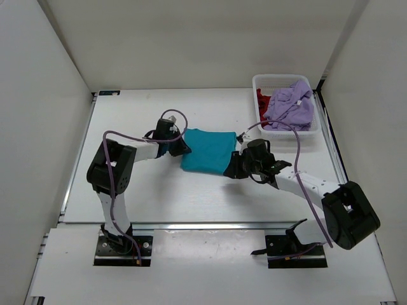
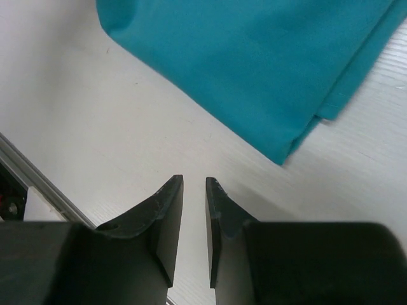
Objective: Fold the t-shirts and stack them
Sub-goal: Put the neatly folded tshirt into the corner of the board with the left arm
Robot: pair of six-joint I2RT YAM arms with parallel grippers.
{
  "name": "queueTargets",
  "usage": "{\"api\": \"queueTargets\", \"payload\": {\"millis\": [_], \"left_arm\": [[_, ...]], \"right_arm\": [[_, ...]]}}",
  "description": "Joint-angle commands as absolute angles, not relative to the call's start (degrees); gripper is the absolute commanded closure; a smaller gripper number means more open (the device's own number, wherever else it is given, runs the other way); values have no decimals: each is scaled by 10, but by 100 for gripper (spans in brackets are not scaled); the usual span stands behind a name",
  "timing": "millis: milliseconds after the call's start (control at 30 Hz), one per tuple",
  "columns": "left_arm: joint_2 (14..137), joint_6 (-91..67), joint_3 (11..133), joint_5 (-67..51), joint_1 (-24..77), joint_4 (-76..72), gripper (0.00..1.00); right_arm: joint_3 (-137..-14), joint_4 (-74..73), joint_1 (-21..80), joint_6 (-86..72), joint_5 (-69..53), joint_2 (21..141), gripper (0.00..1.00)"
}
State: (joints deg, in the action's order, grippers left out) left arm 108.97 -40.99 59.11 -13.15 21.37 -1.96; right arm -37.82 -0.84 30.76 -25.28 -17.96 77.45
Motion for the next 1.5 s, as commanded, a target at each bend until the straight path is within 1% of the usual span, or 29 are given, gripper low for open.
{"api": "queueTargets", "payload": {"millis": [0,67,133,167,233,300,333,400,467,600,767,867,1000,1067,1100,1200,1233,1267,1300,1333,1400,1467], "left_arm": [[1082,-435,646,-116,173,-23,100],[1083,-429,674,-108,127,0,100],[1083,-431,698,-102,47,23,100],[1082,-437,698,-108,29,25,100],[1076,-458,682,-120,-64,9,100],[1072,-496,655,-143,-120,-29,100],[1072,-504,642,-143,-150,-45,100],[1076,-517,629,-138,-185,-54,100],[1090,-531,623,-139,-205,-76,100],[1135,-591,633,-145,-236,-115,96],[1216,-632,736,-124,-243,-105,96],[1258,-642,802,-112,-241,-100,90],[1303,-652,882,-116,-236,-72,87],[1303,-651,870,-119,-230,-75,80],[1291,-657,849,-120,-230,-87,78],[1252,-661,789,-121,-232,-120,62],[1245,-659,776,-120,-234,-125,59],[1224,-655,760,-125,-232,-126,53],[1202,-652,742,-120,-232,-125,45],[1191,-645,731,-119,-235,-121,39],[1142,-631,697,-106,-230,-111,24],[1108,-605,672,-98,-229,-104,17]], "right_arm": [[-363,21,289,-248,-197,745,80],[-359,19,282,-243,-204,741,81],[-359,19,277,-241,-217,744,81],[-358,22,275,-238,-219,739,81],[-351,32,275,-238,-231,751,81],[-350,36,276,-241,-237,753,81],[-351,38,277,-239,-241,757,80],[-349,40,286,-236,-247,764,81],[-345,47,294,-240,-251,769,81],[-335,57,313,-247,-261,778,81],[-341,48,323,-249,-265,791,82],[-345,45,317,-251,-272,801,81],[-353,36,308,-247,-273,809,82],[-360,30,302,-248,-272,809,81],[-365,30,299,-247,-268,809,78],[-381,21,289,-249,-257,799,63],[-389,18,293,-249,-253,796,57],[-396,10,289,-249,-243,793,55],[-403,7,289,-245,-232,787,51],[-410,7,284,-250,-231,789,49],[-425,5,273,-248,-223,790,49],[-443,1,265,-247,-216,794,50]]}}
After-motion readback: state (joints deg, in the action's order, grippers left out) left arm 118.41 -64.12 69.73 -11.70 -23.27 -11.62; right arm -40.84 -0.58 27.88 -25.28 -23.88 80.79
